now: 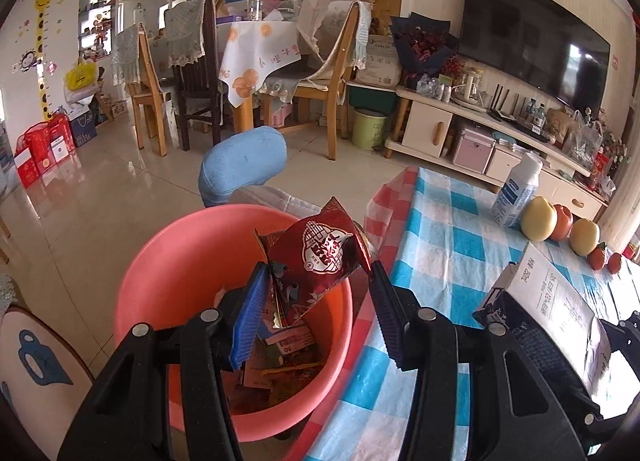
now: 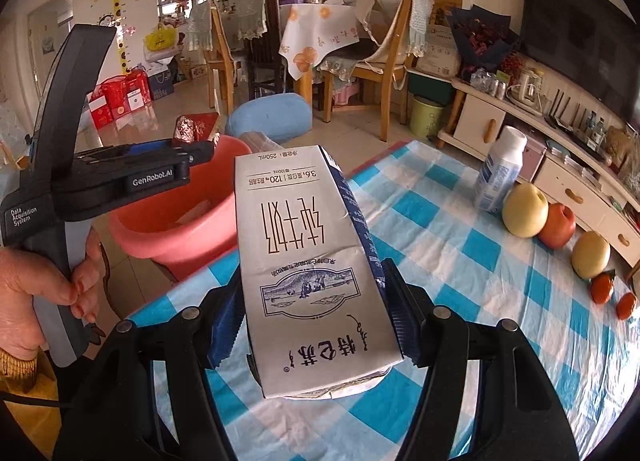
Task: Collect trash
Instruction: 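Carry the red snack bag and milk carton over the pink bucket, then open both tools to drop the snack bag and carton into the bucket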
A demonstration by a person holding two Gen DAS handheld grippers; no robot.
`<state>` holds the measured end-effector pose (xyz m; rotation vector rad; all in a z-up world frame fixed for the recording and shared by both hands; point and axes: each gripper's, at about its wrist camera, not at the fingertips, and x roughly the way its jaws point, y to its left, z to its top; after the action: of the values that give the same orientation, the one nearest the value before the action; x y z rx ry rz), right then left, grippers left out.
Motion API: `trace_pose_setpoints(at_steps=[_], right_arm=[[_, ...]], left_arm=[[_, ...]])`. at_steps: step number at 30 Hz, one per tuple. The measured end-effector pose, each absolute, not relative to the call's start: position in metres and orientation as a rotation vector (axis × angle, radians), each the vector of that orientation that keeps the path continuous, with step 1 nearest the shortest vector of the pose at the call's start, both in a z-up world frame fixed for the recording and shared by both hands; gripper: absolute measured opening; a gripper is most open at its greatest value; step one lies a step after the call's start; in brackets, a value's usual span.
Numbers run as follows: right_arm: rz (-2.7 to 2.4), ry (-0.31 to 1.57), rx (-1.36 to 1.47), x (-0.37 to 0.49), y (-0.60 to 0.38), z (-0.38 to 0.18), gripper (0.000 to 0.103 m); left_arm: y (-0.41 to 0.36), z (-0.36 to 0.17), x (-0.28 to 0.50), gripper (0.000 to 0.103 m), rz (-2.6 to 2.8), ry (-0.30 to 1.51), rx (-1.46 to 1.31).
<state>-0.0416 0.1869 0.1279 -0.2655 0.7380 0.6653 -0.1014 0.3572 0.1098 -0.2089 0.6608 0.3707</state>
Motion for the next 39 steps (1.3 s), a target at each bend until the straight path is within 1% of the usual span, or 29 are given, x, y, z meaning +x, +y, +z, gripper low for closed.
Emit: trace_pose_setpoints(at_steps=[11, 20, 22, 23, 24, 26, 27, 28, 29, 30, 39], right_arm=[[0.75, 0.697, -0.377, -0.025, 0.263, 0.135, 0.065], [0.784, 0.678, -0.491, -0.015, 0.313, 0.122, 0.065], [0.789, 0.676, -0.508, -0.013, 0.322, 0.118, 0.066], [0.787, 0.674, -0.521, -0.012, 0.327, 0.115, 0.066], [0.785, 0.676, -0.534, -0.012, 0.331, 0.112, 0.066], [0.788, 0.686, -0.537, -0.008, 0.337, 0.105, 0.068], [0.794, 0.695, -0.531, -0.007, 0.338, 0.103, 0.071], [0.801, 0.705, -0.521, -0.006, 0.338, 0.101, 0.079], [0.796, 0.706, -0.509, -0.005, 0.336, 0.1, 0.082], [0.791, 0.702, -0.497, -0.006, 0.333, 0.1, 0.083], [0.74, 0.681, -0.402, -0.017, 0.293, 0.103, 0.084]], left_arm=[[0.403, 0.099, -0.11, 0.053, 0.46, 0.678, -0.324], [0.426, 0.091, -0.114, 0.056, 0.52, 0.691, -0.381], [0.432, 0.09, -0.115, 0.059, 0.533, 0.691, -0.394], [0.434, 0.089, -0.115, 0.063, 0.543, 0.69, -0.396], [0.435, 0.09, -0.116, 0.072, 0.557, 0.69, -0.393], [0.437, 0.09, -0.114, 0.081, 0.579, 0.69, -0.387], [0.438, 0.09, -0.113, 0.085, 0.582, 0.691, -0.387], [0.438, 0.089, -0.113, 0.088, 0.585, 0.693, -0.386], [0.438, 0.089, -0.112, 0.09, 0.588, 0.697, -0.382], [0.437, 0.089, -0.111, 0.09, 0.589, 0.702, -0.375], [0.424, 0.092, -0.106, 0.09, 0.568, 0.713, -0.334]])
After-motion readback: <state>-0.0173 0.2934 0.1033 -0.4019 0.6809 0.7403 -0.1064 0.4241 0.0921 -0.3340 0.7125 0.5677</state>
